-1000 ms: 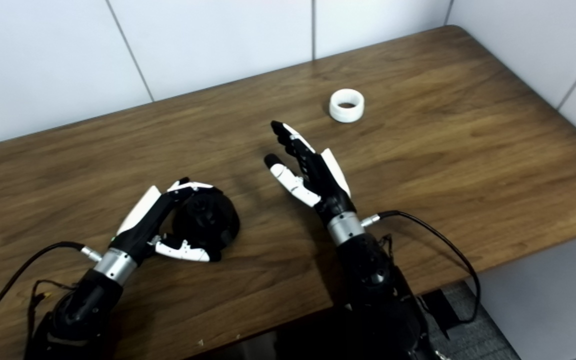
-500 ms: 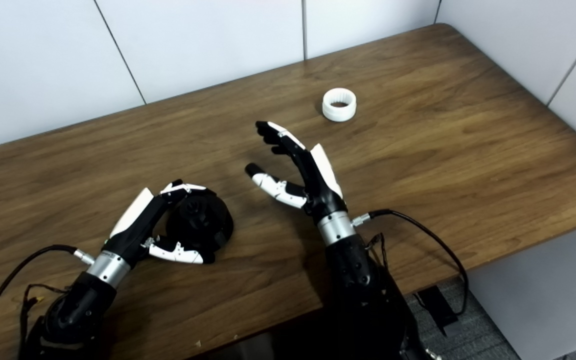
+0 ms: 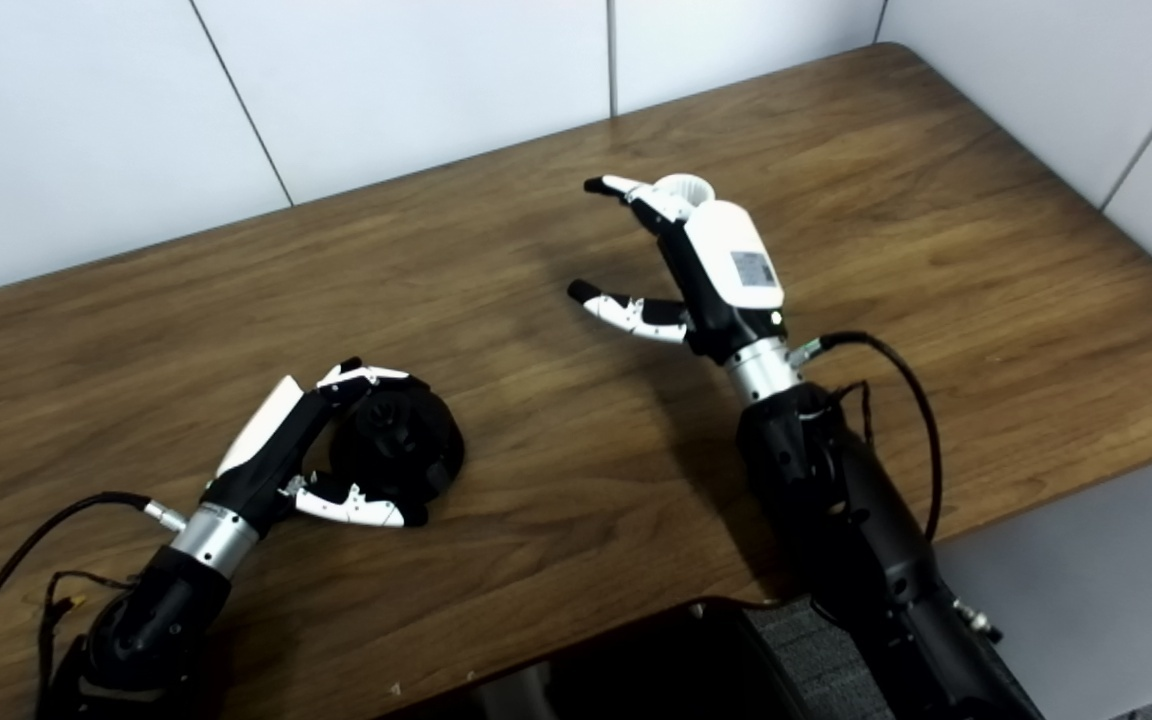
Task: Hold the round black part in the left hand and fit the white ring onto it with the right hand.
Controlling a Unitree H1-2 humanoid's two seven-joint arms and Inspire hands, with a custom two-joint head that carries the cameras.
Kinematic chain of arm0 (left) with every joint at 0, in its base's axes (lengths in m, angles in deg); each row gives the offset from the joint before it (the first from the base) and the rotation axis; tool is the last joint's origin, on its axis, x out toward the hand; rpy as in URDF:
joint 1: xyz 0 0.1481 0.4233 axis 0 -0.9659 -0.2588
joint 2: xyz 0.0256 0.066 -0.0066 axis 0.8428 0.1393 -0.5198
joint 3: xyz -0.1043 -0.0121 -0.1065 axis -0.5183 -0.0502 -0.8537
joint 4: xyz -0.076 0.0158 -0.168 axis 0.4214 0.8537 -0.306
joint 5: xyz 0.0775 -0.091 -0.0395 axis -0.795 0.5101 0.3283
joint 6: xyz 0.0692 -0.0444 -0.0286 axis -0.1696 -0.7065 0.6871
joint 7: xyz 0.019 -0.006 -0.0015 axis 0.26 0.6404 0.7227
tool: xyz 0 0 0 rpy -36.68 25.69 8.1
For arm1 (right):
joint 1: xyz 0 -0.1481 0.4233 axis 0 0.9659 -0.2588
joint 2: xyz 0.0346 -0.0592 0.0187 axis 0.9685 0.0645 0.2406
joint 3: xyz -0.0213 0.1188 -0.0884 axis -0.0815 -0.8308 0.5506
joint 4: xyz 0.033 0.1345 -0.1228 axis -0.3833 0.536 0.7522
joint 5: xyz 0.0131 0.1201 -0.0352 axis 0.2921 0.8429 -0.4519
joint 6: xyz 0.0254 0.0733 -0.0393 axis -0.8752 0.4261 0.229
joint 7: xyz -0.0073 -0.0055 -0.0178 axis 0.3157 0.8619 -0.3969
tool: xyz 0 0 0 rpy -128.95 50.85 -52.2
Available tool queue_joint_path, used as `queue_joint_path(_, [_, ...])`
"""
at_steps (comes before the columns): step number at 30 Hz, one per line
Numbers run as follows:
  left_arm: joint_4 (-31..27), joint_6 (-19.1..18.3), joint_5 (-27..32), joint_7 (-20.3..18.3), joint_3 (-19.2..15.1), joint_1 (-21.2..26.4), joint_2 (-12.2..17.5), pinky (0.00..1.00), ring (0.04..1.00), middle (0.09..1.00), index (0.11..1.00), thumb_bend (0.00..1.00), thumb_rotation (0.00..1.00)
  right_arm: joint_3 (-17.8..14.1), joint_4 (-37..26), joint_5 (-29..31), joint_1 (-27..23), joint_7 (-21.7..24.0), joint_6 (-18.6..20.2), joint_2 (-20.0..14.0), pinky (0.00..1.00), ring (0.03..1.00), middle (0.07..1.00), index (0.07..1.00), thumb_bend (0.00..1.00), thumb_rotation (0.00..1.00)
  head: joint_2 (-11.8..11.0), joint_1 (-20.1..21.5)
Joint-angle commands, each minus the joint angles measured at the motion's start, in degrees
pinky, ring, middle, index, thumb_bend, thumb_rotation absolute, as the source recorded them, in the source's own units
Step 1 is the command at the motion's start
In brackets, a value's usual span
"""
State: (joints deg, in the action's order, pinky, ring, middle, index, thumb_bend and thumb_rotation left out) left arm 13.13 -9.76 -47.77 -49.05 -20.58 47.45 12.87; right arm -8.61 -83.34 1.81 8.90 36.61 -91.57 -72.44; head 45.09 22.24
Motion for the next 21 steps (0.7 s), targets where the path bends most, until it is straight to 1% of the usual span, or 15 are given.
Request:
queue_joint_path(1, [-0.6,1.2,0.1,0.7,-0.6,1.2,0.4,1.00,0.844,0.698,0.688,0.96,0.13,-0.6,-2.0,-1.2,-2.8,0.7,1.1,-2.1,0.72,0.853,0.856,0.834,0.62,0.54,0.0,0.1])
queue_joint_path(4, [-0.5,1.3,0.0,0.8,-0.6,1.3,0.4,1.00,0.843,0.696,0.688,0.96,0.14,-1.0,-1.8,-3.3,-3.6,1.5,2.3,-4.0,0.77,0.894,0.883,0.850,0.63,0.58,-0.1,0.1])
queue_joint_path(7, [-0.4,1.1,0.2,0.7,-0.7,1.4,0.3,1.00,0.844,0.697,0.688,0.97,0.14,-1.3,-1.2,-4.4,-4.4,2.0,3.5,-5.8,0.86,0.933,0.911,0.873,0.66,0.63,-0.2,0.0])
queue_joint_path(8, [-0.4,1.0,0.2,0.5,-0.7,1.4,0.4,1.00,0.844,0.696,0.687,0.97,0.14,-1.4,-0.9,-5.2,-4.9,2.6,4.4,-6.7,0.91,0.953,0.921,0.877,0.67,0.63,-0.2,-0.1])
queue_joint_path(9, [-0.5,0.7,0.2,0.4,-0.7,1.5,0.4,1.00,0.846,0.698,0.688,0.97,0.14,-1.4,-0.7,-6.2,-5.4,3.4,5.5,-7.6,0.94,0.971,0.937,0.892,0.69,0.67,-0.2,-0.2])
queue_joint_path(10, [-0.6,0.5,0.1,0.3,-0.7,1.5,0.4,1.00,0.848,0.703,0.688,0.97,0.14,-1.4,-0.6,-6.8,-5.7,3.8,6.2,-8.3,0.96,0.984,0.948,0.899,0.70,0.69,-0.2,-0.2])
queue_joint_path(13, [-1.1,-0.6,-0.3,0.1,-0.7,1.5,0.4,1.00,0.853,0.715,0.692,0.96,0.14,-1.7,-0.1,-8.1,-6.8,5.4,8.5,-10.0,0.98,0.998,0.959,0.908,0.73,0.70,-0.3,-0.4])
queue_joint_path(17, [-1.5,-0.5,-0.7,0.3,-0.6,1.4,0.5,1.00,0.852,0.706,0.693,0.96,0.14,-2.3,-0.4,-8.7,-8.3,8.3,12.1,-11.7,0.99,1.000,0.964,0.907,0.77,0.69,-0.4,-0.8])
queue_joint_path(21, [-1.6,-0.2,-0.6,0.3,-0.7,1.4,0.5,1.00,0.848,0.705,0.690,0.96,0.14,-2.3,1.3,-8.3,-9.6,9.5,13.0,-13.5,1.00,1.000,0.980,0.914,0.79,0.71,-0.4,-1.0])
